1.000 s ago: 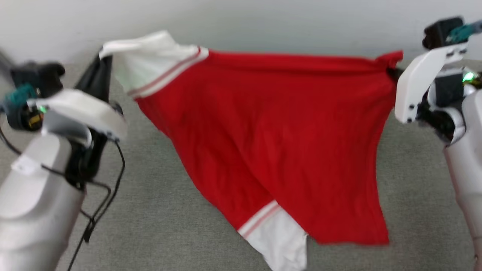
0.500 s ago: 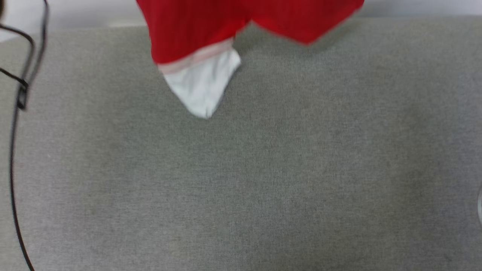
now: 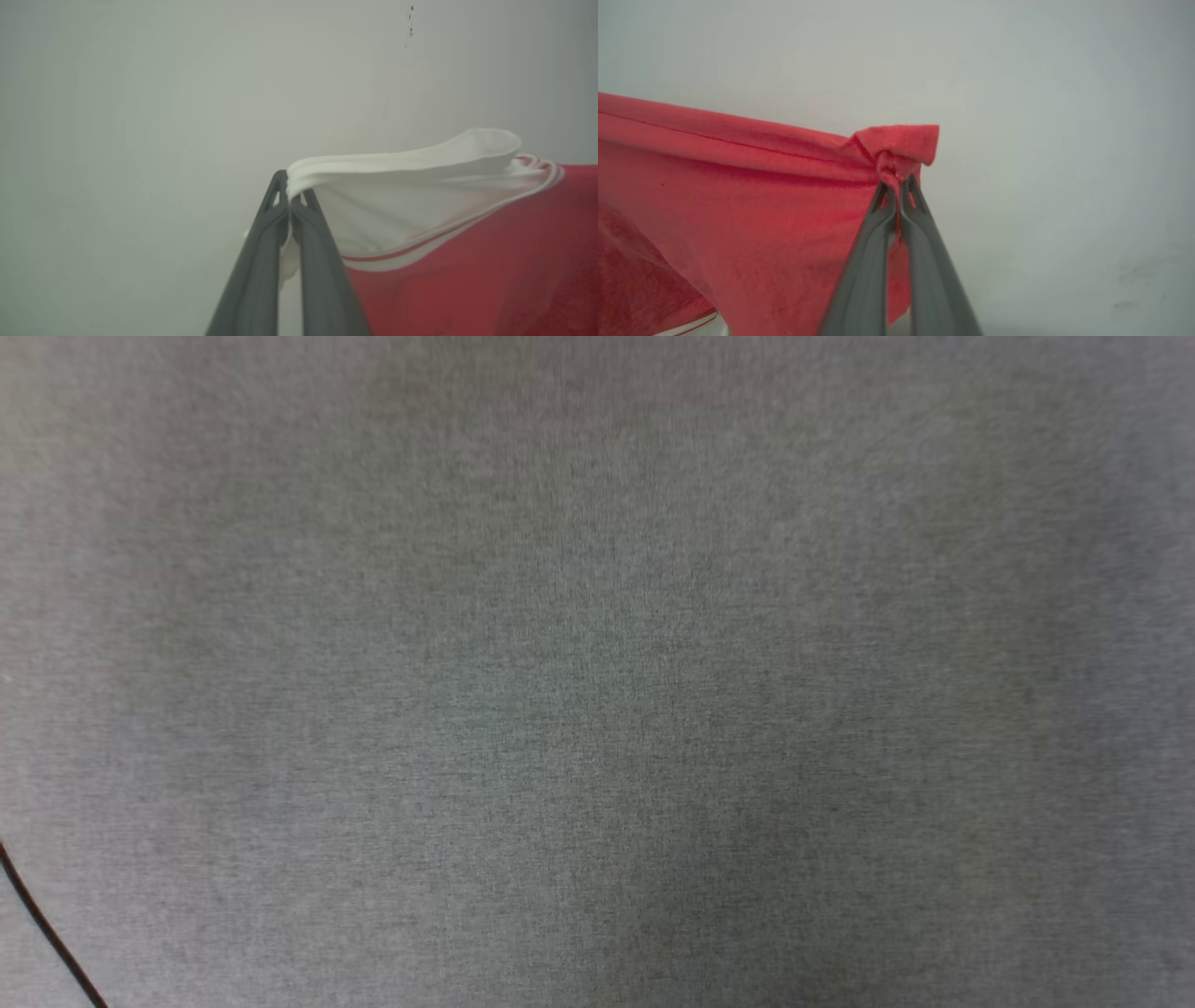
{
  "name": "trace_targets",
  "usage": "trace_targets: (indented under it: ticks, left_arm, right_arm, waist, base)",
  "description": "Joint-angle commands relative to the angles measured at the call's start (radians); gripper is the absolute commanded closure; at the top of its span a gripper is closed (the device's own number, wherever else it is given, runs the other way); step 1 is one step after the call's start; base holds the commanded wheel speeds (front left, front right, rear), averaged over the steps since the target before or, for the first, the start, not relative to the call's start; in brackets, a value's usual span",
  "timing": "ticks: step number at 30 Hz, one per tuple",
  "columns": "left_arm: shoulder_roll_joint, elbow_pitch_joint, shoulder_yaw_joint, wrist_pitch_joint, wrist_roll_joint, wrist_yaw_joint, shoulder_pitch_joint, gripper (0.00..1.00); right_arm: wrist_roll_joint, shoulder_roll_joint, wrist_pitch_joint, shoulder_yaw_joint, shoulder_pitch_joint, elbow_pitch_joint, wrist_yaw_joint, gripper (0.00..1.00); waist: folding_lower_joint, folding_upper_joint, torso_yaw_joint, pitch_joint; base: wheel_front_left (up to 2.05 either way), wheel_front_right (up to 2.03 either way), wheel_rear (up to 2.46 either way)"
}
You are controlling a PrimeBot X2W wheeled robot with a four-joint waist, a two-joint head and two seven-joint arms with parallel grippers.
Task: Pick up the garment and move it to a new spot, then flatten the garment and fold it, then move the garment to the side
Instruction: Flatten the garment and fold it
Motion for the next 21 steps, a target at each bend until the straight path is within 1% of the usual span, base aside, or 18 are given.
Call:
trace_targets:
  ticks: [1, 6, 10, 15, 17, 19, 21]
  left_arm:
    - [0.007, 0.015, 0.002, -0.009, -0.008, 0.001, 0.004, 1.00]
    - [-0.015, 0.078, -0.009, -0.036, -0.058, -0.008, 0.065, 1.00]
    - [-0.044, 0.076, -0.050, -0.053, -0.111, -0.009, 0.175, 1.00]
    - [-0.039, 0.030, -0.086, -0.070, -0.181, -0.009, 0.379, 1.00]
    - [-0.036, 0.002, -0.091, -0.072, -0.205, -0.009, 0.496, 1.00]
    - [-0.019, -0.035, -0.067, -0.074, -0.226, -0.008, 0.608, 1.00]
    - [-0.021, -0.083, -0.045, -0.074, -0.240, -0.009, 0.733, 1.00]
  right_arm:
    - [-0.004, -0.004, -0.008, -0.007, -0.013, 0.009, -0.002, 1.00]
    - [-0.013, 0.004, -0.021, -0.010, 0.035, 0.093, -0.002, 1.00]
    - [0.007, -0.009, -0.019, 0.010, 0.104, 0.159, -0.002, 1.00]
    - [0.070, -0.020, -0.047, 0.057, 0.260, 0.196, -0.002, 1.00]
    - [0.122, -0.022, -0.058, 0.068, 0.357, 0.200, -0.002, 1.00]
    - [0.162, -0.029, -0.066, 0.093, 0.451, 0.186, -0.002, 1.00]
    - [0.214, -0.042, -0.065, 0.114, 0.554, 0.165, -0.002, 1.00]
  waist:
    - [-0.0002, 0.0000, 0.006, 0.039]
    - [-0.0002, 0.0000, 0.015, 0.057]
    - [-0.0002, 0.0000, 0.032, 0.037]
    - [-0.0002, 0.0000, 0.039, -0.033]
    - [-0.0002, 0.0000, 0.044, -0.075]
    - [-0.0002, 0.0000, 0.043, -0.117]
    - [-0.0002, 0.0000, 0.045, -0.161]
  base:
    - [0.00, 0.00, 0.00]
    - [0.00, 0.00, 0.00]
    - [0.00, 0.00, 0.00]
    - [0.00, 0.00, 0.00]
    - [0.00, 0.00, 0.00]
    - [0.00, 0.00, 0.00]
    - [0.00, 0.00, 0.00]
